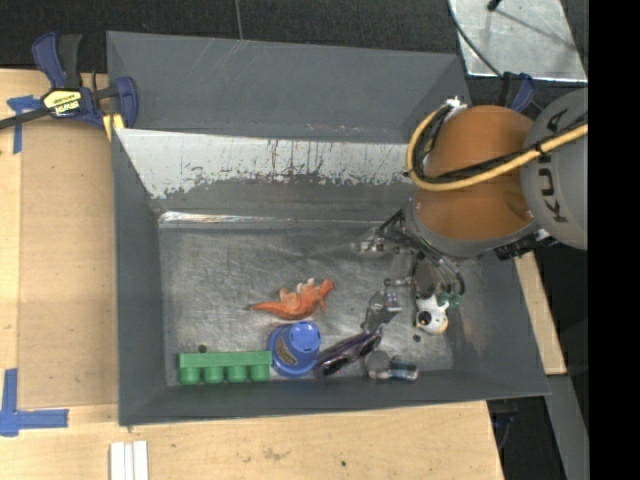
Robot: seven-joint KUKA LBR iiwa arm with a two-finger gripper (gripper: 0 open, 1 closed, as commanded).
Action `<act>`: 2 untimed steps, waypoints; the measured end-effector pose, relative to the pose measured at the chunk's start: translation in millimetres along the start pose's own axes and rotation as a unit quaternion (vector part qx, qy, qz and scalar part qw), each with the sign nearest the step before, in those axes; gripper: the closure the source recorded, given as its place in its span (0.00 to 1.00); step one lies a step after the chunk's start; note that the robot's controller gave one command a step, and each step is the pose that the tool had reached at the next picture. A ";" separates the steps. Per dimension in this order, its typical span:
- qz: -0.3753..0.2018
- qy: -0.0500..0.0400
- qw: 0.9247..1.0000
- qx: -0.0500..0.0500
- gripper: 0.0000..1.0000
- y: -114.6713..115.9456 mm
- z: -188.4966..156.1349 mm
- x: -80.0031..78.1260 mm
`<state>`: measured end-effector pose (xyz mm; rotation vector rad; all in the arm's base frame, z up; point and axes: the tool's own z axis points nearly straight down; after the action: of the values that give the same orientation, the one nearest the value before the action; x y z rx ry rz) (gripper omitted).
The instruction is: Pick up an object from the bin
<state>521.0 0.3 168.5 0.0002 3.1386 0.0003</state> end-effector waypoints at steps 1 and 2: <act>-0.028 -0.002 1.000 0.000 0.00 -0.3 12.4 -1.2; -0.166 -0.002 0.986 0.000 0.00 -22.8 63.6 -0.3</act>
Offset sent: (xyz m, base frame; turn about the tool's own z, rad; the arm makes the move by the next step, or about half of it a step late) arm -0.0017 -0.0391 -0.0927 -0.3987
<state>521.4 -22.5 104.9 -0.5202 3.0920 -0.0014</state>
